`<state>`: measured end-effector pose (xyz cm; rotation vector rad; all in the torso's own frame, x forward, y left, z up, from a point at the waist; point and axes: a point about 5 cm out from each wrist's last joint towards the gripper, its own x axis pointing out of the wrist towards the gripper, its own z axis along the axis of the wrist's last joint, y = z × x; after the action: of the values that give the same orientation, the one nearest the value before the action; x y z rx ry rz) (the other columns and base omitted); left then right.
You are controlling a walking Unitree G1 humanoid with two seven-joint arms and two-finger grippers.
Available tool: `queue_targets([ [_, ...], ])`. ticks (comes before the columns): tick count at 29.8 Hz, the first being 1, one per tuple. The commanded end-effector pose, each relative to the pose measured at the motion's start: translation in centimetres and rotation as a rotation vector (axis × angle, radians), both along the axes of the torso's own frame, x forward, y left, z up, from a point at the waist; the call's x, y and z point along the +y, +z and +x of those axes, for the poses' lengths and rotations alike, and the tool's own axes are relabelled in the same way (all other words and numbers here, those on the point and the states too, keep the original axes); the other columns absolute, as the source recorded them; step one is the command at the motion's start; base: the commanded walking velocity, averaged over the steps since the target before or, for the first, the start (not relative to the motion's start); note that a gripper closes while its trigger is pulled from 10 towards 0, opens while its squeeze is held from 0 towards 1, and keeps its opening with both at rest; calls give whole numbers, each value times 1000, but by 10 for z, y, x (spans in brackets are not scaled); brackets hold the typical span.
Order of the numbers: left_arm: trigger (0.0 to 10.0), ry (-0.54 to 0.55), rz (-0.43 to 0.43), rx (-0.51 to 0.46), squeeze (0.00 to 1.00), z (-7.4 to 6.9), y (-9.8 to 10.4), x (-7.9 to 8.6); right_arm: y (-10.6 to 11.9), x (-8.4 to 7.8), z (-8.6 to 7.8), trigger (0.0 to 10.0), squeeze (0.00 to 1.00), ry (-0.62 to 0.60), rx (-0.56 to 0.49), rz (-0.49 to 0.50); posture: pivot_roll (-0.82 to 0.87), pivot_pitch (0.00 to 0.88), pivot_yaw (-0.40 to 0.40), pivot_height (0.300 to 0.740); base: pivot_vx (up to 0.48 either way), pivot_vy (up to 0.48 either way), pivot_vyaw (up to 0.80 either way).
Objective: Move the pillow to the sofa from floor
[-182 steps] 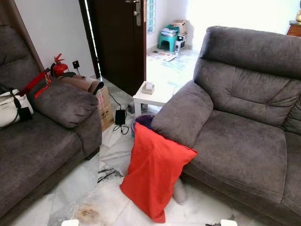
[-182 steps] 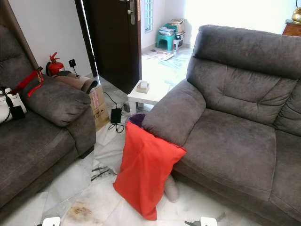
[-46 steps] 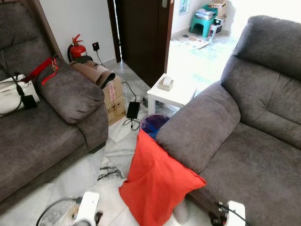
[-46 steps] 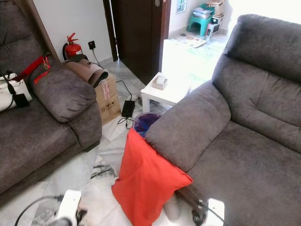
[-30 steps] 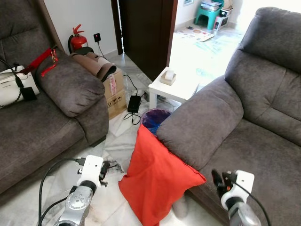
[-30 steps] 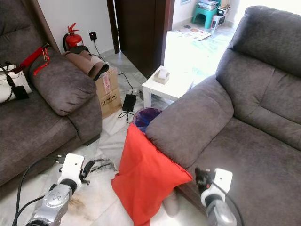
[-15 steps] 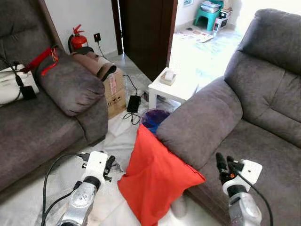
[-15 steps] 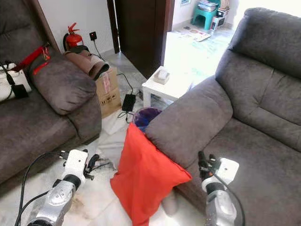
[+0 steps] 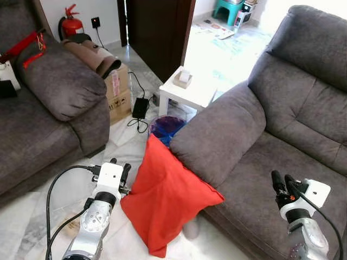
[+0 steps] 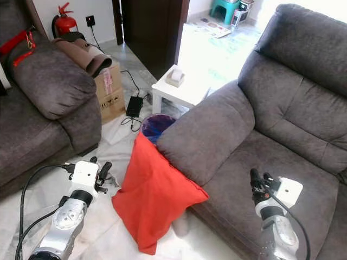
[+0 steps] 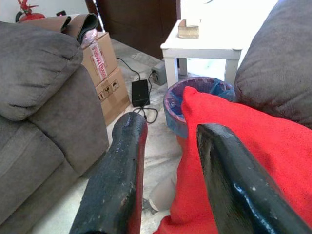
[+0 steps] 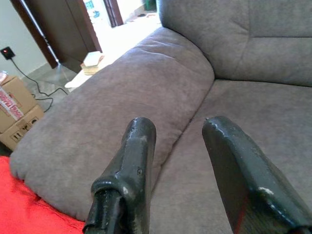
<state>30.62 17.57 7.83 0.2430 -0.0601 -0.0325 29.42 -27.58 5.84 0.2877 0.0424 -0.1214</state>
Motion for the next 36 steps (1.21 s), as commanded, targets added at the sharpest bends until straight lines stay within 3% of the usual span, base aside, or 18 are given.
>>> queue_targets([
  [1, 10000, -3, 15, 17, 0, -3, -3, -3, 1, -13, -4, 10000, 0, -37, 10, 4, 54, 221, -150, 740, 0, 0, 0],
  [9, 10000, -14, 39, 34, 0, -2, -1, -8, 0, -16, -4, 10000, 0, -46, 18, 26, 51, 226, -146, 740, 0, 0, 0],
  [19, 10000, 16, -102, 127, 0, 2, -14, -2, -17, 26, -1, 10000, 0, 22, 48, 23, -14, 188, -20, 740, 0, 0, 0],
  [27, 10000, -22, -79, 137, 0, 7, -11, 4, -21, 44, -7, 10000, 0, -27, -3, 29, -15, 156, 98, 740, 0, 0, 0],
  [36, 10000, -74, -67, 159, 0, 6, -16, 3, -10, 51, -2, 10000, 0, -63, -78, 37, -4, 122, 130, 740, 0, 0, 0],
])
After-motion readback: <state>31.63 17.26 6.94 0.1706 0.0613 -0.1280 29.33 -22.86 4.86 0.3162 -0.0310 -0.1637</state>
